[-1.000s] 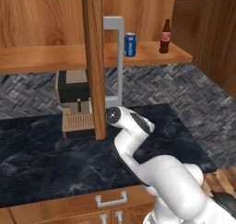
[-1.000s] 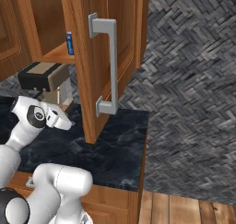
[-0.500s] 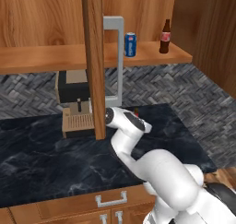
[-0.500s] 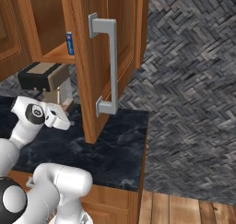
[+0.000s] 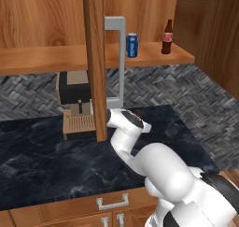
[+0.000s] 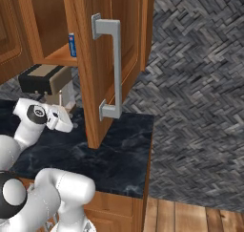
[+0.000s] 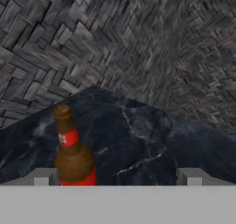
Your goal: Sort all alcoholic drinks to one cabinet, and non-alcoholic drinks to the other.
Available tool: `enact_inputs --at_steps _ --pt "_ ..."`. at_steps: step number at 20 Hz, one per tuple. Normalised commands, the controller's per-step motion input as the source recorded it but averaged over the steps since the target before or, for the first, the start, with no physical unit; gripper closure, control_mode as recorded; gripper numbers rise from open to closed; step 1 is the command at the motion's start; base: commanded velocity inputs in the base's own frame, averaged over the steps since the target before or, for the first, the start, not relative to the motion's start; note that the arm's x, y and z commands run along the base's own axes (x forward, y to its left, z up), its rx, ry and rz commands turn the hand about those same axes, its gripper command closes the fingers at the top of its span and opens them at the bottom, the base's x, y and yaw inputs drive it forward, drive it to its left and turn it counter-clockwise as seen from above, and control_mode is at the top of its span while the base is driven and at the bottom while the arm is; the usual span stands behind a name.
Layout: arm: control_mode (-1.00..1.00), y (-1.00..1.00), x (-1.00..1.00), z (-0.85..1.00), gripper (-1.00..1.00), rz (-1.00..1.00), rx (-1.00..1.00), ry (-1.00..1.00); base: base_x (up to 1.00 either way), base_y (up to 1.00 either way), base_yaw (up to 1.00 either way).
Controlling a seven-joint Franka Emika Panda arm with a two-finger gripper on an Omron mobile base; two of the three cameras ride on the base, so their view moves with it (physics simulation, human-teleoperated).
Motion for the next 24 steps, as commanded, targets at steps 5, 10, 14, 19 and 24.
enact_inputs --at_steps 5,10,14,19,24 --pt "-1.0 0.0 0.17 0.0 -1.0 -0.05 -0.04 -0.04 0.0 0.0 0.0" --pt "-1.0 0.0 0.16 0.0 -1.0 -0.06 -0.04 -0.02 0.0 0.0 0.0" --pt "-1.0 0.0 0.12 -0.01 -1.0 -0.07 -0.03 0.0 0.0 0.0 0.0" --pt "-1.0 0.0 0.16 -0.04 -1.0 -0.07 -0.02 0.0 0.0 0.0 0.0" --pt "-1.0 0.0 0.17 -0.15 -1.0 -0.05 -0.01 0.0 0.0 0.0 0.0"
